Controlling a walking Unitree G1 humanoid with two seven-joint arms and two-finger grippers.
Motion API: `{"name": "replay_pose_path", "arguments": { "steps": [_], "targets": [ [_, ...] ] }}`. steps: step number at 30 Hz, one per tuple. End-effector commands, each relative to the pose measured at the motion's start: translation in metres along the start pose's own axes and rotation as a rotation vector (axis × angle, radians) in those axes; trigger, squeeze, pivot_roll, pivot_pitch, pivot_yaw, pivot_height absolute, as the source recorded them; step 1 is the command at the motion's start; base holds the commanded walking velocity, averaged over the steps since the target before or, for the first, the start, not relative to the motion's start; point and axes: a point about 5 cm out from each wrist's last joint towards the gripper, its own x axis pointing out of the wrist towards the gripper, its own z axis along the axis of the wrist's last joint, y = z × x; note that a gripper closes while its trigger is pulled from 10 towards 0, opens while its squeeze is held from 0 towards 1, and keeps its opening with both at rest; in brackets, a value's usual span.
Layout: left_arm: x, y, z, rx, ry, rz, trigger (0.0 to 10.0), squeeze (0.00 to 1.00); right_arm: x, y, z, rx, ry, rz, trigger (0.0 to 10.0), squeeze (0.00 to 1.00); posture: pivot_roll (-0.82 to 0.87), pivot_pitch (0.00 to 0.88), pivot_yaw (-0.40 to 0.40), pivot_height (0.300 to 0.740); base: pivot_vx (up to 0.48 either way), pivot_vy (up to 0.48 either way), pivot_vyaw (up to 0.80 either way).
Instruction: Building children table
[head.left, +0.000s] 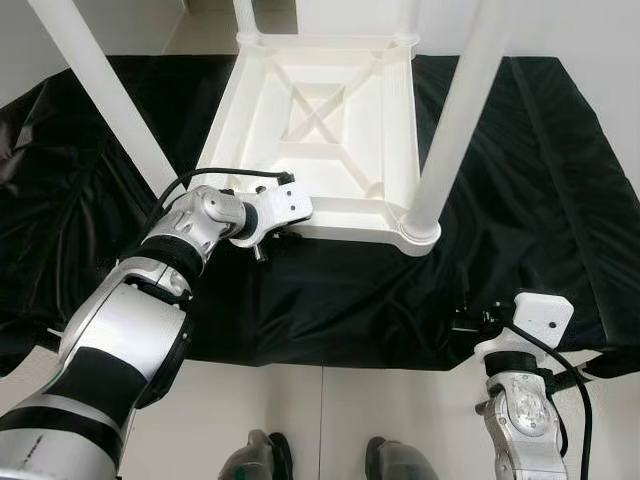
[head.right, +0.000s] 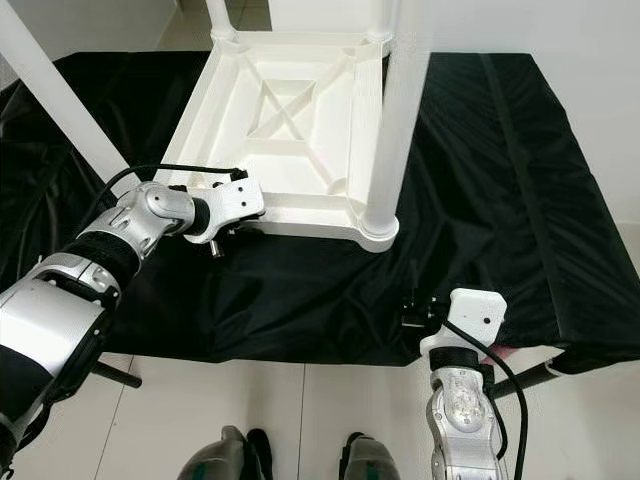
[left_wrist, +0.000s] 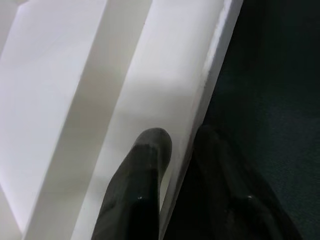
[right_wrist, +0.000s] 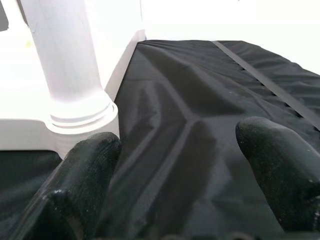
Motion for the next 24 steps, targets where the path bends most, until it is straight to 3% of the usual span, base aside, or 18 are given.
{"name": "replay_pose_path", "arguments": {
  "steps": [1, 2, 3, 4, 12, 13, 16, 17, 22, 24],
  "targets": [
    [0.005, -0.021, -0.023, -0.103, -0.001, -0.067, 4.0, 0.00, 0.003, -0.001, -0.003, -0.015, 0.010, 0.011, 10.0, 0.00, -0.04, 0.148, 0.083, 0.740, 0.000, 0.000, 0.00],
    [0.005, -0.021, -0.023, -0.103, -0.001, -0.067, 4.0, 0.00, 0.003, -0.001, -0.003, -0.015, 0.010, 0.011, 10.0, 0.00, -0.04, 0.148, 0.083, 0.740, 0.000, 0.000, 0.00],
    [0.005, -0.023, -0.021, -0.087, -0.016, -0.090, 8.9, 0.00, 0.005, -0.001, -0.003, -0.019, 0.005, 0.014, 10.0, 0.00, -0.03, 0.148, 0.081, 0.740, 0.000, 0.000, 0.00],
    [0.004, -0.024, -0.021, -0.071, -0.024, -0.109, 10.0, 0.00, 0.007, -0.001, -0.003, -0.022, 0.000, 0.017, 10.0, 0.00, -0.03, 0.148, 0.080, 0.740, 0.000, 0.000, 0.00],
    [-0.002, -0.026, -0.022, -0.039, -0.043, -0.163, 10.0, 0.00, 0.011, -0.001, -0.002, -0.026, -0.011, 0.026, 10.0, 0.00, -0.03, 0.146, 0.082, 0.740, 0.000, 0.000, 0.00],
    [-0.004, -0.027, -0.023, -0.054, -0.048, -0.166, 10.0, 1.00, 0.012, -0.001, -0.002, -0.026, -0.014, 0.029, 10.0, 0.00, -0.03, 0.146, 0.081, 0.740, 0.000, 0.000, 0.00],
    [-0.005, -0.028, -0.025, -0.052, -0.047, -0.176, 10.0, 1.00, 0.014, 0.000, -0.002, -0.024, -0.022, 0.036, 10.0, 0.00, -0.03, 0.147, 0.082, 0.740, 0.000, 0.000, 0.00],
    [-0.006, -0.029, -0.025, -0.039, -0.050, -0.183, 10.0, 0.00, 0.014, 0.001, -0.001, -0.023, -0.027, 0.041, 10.0, 0.00, -0.03, 0.148, 0.082, 0.740, 0.000, 0.000, 0.00],
    [-0.015, -0.023, -0.013, -0.044, -0.137, -0.200, 10.0, 0.00, 0.017, 0.001, 0.002, -0.012, -0.050, 0.064, 10.0, 0.00, -0.03, 0.148, 0.081, 0.740, 0.000, 0.000, 0.00],
    [-0.024, -0.014, 0.000, -0.066, -0.218, -0.185, 10.0, 0.00, 0.020, 0.001, 0.006, 0.006, -0.070, 0.076, 10.0, 0.00, -0.03, 0.147, 0.077, 0.740, 0.000, 0.000, 0.00]
  ]
}}
